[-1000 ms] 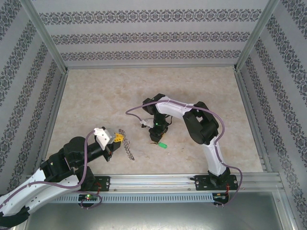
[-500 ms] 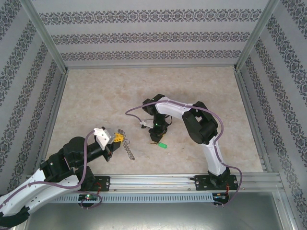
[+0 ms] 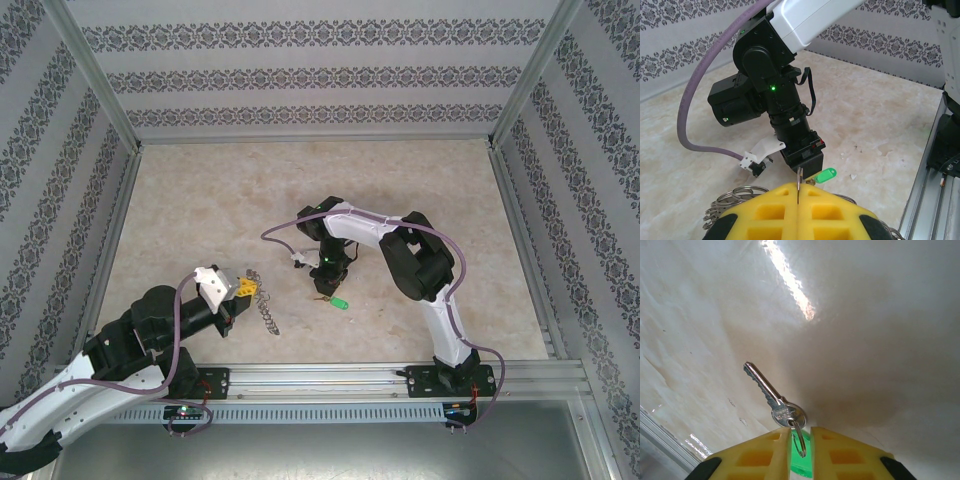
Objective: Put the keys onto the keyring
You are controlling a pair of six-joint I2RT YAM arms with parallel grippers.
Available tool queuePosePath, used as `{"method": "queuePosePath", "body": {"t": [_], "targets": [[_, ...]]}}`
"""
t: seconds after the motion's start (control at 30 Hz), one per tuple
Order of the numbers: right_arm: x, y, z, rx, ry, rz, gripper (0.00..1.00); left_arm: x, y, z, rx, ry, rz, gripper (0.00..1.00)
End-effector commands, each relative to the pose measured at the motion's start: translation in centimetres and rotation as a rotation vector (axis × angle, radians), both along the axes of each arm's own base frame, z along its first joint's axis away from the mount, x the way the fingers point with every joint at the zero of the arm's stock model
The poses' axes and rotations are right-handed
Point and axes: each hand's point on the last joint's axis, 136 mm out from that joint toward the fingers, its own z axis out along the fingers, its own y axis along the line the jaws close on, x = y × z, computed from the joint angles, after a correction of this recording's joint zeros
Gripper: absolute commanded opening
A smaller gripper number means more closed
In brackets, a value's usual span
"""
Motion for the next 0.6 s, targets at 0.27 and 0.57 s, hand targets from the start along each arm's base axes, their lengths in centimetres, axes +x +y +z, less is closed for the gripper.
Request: {"method": "queuePosePath", "body": {"t": [0.27, 0.57], "targets": [[-0.76, 0.43, 0.58, 0.026, 0.039, 0.015, 0.14, -0.33, 0.24, 2.48, -0.052, -0.053, -0.005, 0.0], [-1.19, 0.46, 0.24, 0.02, 0.049, 0.027, 0.15, -0.29, 0.3, 2.43, -0.047, -0.051, -0.001, 0.0]]}}
